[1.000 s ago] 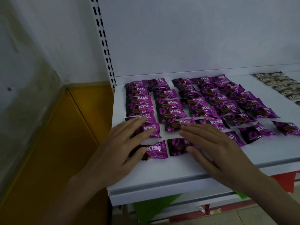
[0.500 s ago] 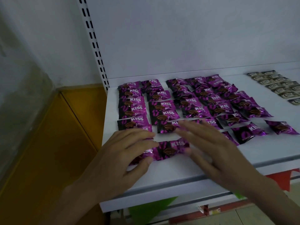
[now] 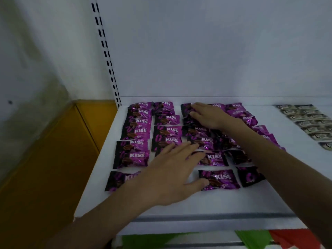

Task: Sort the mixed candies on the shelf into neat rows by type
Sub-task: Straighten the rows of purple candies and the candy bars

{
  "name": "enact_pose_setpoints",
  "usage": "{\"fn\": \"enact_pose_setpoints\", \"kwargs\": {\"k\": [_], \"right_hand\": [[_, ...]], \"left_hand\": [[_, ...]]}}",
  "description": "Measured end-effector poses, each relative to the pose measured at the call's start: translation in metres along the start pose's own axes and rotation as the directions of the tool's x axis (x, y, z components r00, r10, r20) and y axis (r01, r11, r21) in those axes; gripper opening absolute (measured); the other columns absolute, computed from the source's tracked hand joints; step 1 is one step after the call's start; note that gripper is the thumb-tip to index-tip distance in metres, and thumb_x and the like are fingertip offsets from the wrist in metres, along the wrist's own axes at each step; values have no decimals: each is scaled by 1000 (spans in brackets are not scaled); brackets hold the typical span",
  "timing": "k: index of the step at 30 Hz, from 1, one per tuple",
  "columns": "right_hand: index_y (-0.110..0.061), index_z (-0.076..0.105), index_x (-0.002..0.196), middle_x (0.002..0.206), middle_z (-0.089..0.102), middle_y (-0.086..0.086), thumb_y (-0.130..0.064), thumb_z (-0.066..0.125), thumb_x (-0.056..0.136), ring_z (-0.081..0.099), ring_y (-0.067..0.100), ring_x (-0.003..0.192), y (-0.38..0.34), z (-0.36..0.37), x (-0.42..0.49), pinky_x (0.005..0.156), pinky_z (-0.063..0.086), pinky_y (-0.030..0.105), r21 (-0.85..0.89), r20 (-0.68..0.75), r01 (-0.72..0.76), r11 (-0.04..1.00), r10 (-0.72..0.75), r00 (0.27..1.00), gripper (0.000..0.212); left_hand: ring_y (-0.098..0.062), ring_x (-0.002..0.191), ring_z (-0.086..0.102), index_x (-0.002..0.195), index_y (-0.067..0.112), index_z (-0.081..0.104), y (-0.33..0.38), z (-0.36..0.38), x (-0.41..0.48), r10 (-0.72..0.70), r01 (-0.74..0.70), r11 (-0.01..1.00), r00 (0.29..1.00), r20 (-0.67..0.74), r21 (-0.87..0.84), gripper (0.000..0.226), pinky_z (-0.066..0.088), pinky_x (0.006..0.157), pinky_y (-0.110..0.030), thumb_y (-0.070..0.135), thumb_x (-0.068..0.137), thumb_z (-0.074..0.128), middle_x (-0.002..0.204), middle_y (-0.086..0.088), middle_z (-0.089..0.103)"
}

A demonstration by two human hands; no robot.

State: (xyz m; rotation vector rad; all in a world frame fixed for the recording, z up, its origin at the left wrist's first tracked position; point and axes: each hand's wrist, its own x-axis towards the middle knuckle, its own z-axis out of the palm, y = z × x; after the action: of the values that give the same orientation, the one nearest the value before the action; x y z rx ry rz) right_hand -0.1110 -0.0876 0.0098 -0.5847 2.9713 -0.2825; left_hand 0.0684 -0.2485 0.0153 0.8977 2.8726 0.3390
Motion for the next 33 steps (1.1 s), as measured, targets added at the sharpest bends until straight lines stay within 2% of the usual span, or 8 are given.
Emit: {"fn": "enact_pose_setpoints", "kwargs": {"k": [6,11,14,16,20,24,27,33], "right_hand": [[-16,34,140,150,30,5,-40,27,98,32,27,135,-1,-2,6,112,24,46,-133,-12,65,989,-68,998,48],[-13,38,138,147,35,9,-34,31,99,37,28,131,3,-4,1,108,30,45,-90,-87,141,986,-149,985,45],[-9,51,126,133,52,12,-27,35,98,48,31,119,5,-8,-11,98,40,44,-25,-209,175,984,-176,962,37],[-9,57,119,126,57,12,-27,35,98,52,31,114,6,-8,-16,93,43,44,-17,-204,198,980,-197,959,35],[-14,55,124,131,55,8,-29,35,98,51,28,118,3,-1,-15,95,43,44,-37,-154,254,966,-257,954,36],[-10,58,119,126,58,11,-27,36,97,51,30,114,5,-2,-11,93,44,45,-9,-191,243,970,-240,952,35],[-10,54,124,126,55,12,-27,36,97,49,31,116,11,-6,-8,94,42,44,-6,-216,190,982,-186,958,37],[-12,57,123,136,49,7,-31,31,99,46,27,122,7,-6,0,99,40,44,-43,-84,177,983,-180,980,40]], "left_hand": [[-2,141,-9,147,31,8,17,8,11,-13,13,1000,1000,-26,1,65,-11,115,-29,59,91,29,156,11,-1],[-7,143,-4,145,29,18,24,15,13,2,1,999,997,-78,40,59,-11,115,-30,55,93,32,156,7,6],[-10,143,1,143,28,23,27,19,11,18,-11,999,991,-131,53,57,-11,112,-26,55,93,32,156,5,13],[-11,143,1,143,29,23,28,20,12,16,-8,998,990,-138,56,58,-10,113,-27,56,93,31,155,5,13],[-14,143,-1,143,29,22,31,23,15,-3,11,997,994,-106,76,60,-6,114,-32,58,90,26,155,2,10],[-15,143,4,143,28,22,32,23,14,-19,27,996,994,-103,82,62,-10,109,-27,57,89,25,155,1,12],[-15,143,4,144,28,23,32,23,13,-24,33,996,993,-112,84,62,-12,107,-26,57,89,26,155,1,13],[-15,143,4,143,28,23,33,22,13,-26,33,997,994,-104,73,62,-11,108,-27,57,88,25,155,1,14]]}}
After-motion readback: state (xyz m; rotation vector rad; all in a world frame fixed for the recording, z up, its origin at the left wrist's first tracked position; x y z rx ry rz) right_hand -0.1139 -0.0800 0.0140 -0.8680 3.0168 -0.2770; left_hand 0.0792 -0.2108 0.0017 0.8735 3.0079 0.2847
